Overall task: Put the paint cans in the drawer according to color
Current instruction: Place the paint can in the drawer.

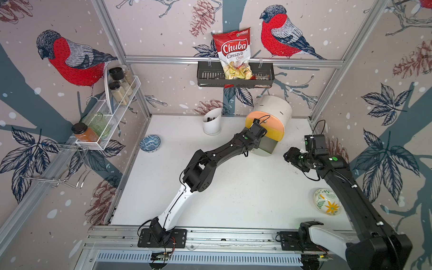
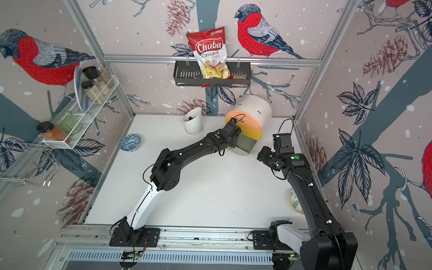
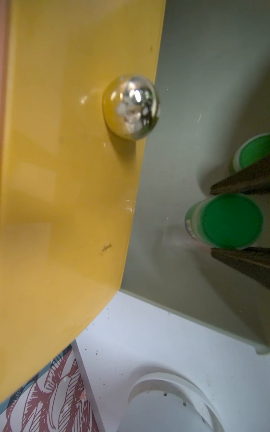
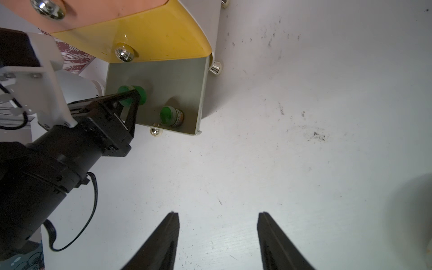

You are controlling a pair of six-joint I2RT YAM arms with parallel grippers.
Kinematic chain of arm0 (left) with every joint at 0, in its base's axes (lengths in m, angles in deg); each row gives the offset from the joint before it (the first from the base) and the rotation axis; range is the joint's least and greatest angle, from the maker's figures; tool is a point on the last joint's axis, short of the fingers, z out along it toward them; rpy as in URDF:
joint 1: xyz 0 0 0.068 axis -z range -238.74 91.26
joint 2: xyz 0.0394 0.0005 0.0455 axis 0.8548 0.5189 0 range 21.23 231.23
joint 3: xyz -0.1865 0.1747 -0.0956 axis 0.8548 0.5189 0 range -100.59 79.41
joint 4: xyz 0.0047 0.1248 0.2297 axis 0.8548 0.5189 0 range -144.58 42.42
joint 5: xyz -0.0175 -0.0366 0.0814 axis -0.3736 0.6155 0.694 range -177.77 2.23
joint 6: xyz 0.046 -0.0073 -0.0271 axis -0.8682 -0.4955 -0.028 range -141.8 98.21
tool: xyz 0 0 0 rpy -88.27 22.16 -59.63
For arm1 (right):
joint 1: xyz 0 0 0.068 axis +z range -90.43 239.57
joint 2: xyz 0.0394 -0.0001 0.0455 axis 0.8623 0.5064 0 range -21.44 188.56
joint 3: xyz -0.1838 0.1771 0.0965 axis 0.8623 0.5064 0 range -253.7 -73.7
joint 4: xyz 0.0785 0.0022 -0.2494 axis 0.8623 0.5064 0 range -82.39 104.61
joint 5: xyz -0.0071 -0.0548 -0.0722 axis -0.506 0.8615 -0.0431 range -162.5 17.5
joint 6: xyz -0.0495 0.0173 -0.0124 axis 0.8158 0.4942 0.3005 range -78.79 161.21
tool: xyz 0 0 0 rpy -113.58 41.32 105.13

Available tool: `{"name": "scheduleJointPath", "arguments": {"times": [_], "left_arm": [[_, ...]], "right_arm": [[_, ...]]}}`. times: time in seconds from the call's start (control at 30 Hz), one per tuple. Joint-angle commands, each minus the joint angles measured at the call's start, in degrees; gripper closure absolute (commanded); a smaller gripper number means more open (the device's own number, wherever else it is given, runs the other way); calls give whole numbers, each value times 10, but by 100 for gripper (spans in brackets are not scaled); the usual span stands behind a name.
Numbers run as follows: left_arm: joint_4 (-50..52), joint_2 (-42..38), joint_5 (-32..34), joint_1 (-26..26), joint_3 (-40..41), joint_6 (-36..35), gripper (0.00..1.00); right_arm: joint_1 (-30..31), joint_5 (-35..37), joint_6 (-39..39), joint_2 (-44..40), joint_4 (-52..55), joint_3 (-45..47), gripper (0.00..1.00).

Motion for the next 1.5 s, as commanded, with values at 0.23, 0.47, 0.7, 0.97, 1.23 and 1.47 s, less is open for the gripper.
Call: {"name": "scheduleJointPath", "arguments": {"times": [0.23, 0.47, 0.7, 0.97, 1.23, 1.47], "left_arm": [[-54, 22, -6, 0, -10, -25, 79], [-54, 9, 0, 0, -11, -29, 57], [-39, -17, -6, 2, -17, -42, 50], [-78, -128, -4, 15, 94, -33, 50], [-177, -273, -71, 19, 305, 7, 45], [-307, -351, -97, 18, 493, 33, 44]], "right_arm": [[-34, 2, 12, 8, -46, -56, 41], [-51, -9, 18, 22, -58, -78, 41], [-55, -21, 50, 48, -109, -100, 41], [-57, -29, 73, 100, -194, -168, 41], [-55, -53, 89, 186, -276, -217, 42], [-38, -94, 77, 249, -319, -239, 43]]}}
